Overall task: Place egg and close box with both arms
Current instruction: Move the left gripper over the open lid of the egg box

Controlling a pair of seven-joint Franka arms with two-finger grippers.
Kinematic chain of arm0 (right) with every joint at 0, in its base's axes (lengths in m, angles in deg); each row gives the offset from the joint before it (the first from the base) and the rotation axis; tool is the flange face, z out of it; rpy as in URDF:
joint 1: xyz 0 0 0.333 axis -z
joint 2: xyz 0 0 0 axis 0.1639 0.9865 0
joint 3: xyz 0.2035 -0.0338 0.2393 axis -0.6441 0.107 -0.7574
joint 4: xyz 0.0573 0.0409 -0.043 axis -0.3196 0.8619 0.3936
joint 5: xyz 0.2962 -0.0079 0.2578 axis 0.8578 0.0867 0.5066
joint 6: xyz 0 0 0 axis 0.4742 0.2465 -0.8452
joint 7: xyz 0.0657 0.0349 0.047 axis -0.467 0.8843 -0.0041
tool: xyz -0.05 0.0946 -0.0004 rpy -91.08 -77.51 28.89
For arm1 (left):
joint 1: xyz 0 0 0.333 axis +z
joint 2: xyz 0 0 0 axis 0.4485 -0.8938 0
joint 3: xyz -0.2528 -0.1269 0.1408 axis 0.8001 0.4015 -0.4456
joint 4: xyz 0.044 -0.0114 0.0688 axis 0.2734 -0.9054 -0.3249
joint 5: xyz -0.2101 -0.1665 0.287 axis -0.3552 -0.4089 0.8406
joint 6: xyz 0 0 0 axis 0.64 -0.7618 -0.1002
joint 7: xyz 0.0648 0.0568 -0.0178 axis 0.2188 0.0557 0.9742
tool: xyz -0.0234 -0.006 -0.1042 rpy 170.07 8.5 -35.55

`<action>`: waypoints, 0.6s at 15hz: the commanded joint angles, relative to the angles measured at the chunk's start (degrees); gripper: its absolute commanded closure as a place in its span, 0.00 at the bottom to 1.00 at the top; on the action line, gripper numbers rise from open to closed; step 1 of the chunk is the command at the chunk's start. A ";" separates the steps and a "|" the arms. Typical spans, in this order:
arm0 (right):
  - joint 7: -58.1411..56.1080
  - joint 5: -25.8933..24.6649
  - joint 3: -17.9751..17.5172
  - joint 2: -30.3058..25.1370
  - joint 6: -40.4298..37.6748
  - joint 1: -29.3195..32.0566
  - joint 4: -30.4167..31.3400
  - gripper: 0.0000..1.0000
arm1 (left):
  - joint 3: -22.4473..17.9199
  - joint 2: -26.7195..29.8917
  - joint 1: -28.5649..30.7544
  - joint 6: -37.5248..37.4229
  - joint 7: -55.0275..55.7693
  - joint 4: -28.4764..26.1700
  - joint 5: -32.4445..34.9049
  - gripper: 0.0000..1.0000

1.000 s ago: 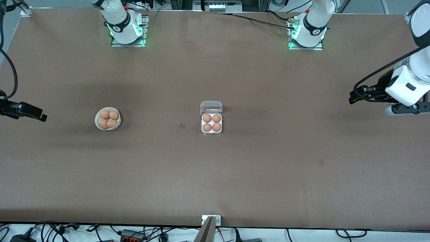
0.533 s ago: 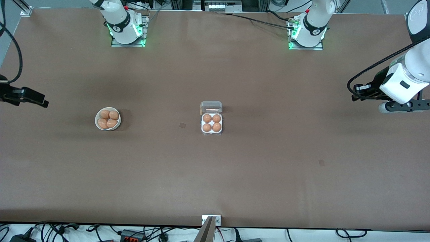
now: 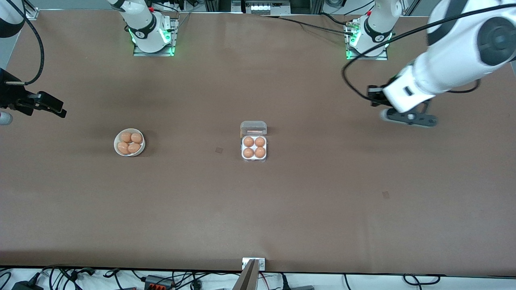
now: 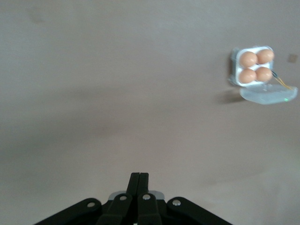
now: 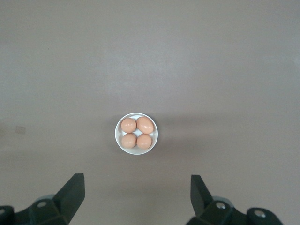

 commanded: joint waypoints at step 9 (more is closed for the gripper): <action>-0.65 -1.52 -0.41 -1.09 -2.07 -0.16 0.26 0.00 | 0.51 -16.80 -23.96 14.64 23.55 5.04 -2.83 1.00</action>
